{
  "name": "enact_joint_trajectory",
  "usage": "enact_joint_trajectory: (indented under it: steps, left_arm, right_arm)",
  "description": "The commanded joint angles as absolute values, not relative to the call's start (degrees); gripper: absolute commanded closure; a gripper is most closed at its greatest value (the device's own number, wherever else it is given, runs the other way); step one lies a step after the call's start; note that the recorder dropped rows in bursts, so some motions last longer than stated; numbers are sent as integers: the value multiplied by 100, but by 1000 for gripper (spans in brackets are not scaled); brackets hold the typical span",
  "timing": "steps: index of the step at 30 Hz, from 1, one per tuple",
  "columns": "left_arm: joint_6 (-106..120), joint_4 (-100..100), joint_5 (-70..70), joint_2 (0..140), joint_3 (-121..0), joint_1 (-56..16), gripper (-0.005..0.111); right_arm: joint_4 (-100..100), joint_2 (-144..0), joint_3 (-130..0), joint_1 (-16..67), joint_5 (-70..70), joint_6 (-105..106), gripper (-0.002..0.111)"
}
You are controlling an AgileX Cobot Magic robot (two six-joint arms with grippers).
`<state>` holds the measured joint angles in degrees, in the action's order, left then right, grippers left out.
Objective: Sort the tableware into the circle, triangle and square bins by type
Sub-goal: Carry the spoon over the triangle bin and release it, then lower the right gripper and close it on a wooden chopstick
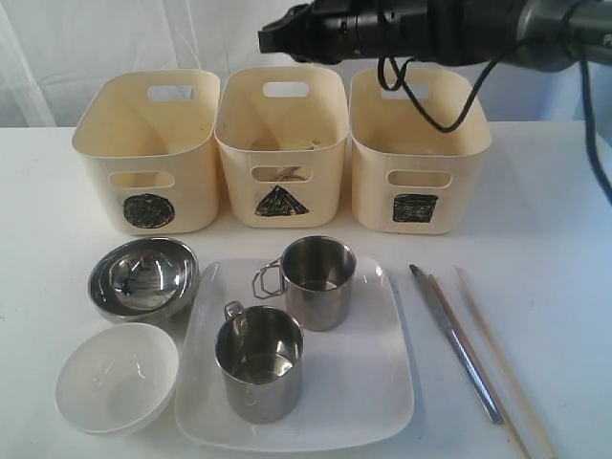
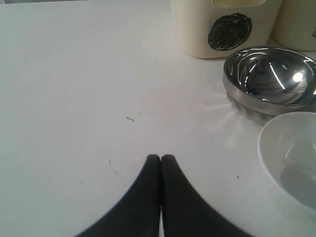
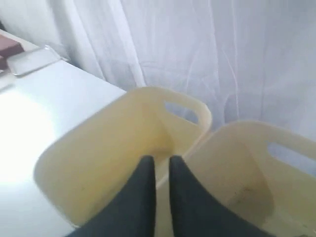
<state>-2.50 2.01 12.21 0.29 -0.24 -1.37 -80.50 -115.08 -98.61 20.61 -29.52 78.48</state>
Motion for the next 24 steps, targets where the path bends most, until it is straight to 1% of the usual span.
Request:
enact_joint_trajectory:
  steps: [1, 6, 10, 15, 17, 20, 22, 23, 24]
  left_arm:
    - [-272, 207, 1209, 0, 0, -125, 107]
    - [-272, 207, 1209, 0, 0, -125, 107]
    - [-272, 207, 1209, 0, 0, -125, 107]
    - [-272, 207, 1209, 0, 0, -125, 107]
    - [-272, 207, 1209, 0, 0, -125, 107]
    - [-272, 207, 1209, 0, 0, -125, 107]
    - [-272, 207, 1209, 0, 0, -125, 107]
    - [-272, 207, 1209, 0, 0, -125, 107]
    - [-272, 207, 1209, 0, 0, -125, 107]
  right_arm:
    - [-7518, -11032, -9863, 2052, -3617, 7160, 108]
    - [-5647, -10574, -9567, 2052, -4359, 5773, 108]
    - [-4199, -9899, -8565, 2064, -4211, 4716, 108]
    - [-2992, -8789, -7121, 2064, -4157, 3212, 108]
    - [-2551, -8377, -6729, 2064, -4487, 2595, 108]
    - [-1347, -7720, -6124, 2064, -5324, 1516, 108]
    - [-607, -7584, -5842, 2064, -5785, 768, 108]
    - [-363, -7584, -5743, 2064, -5938, 729, 108]
    - [-67, -7598, -5533, 2052, -6128, 729, 103]
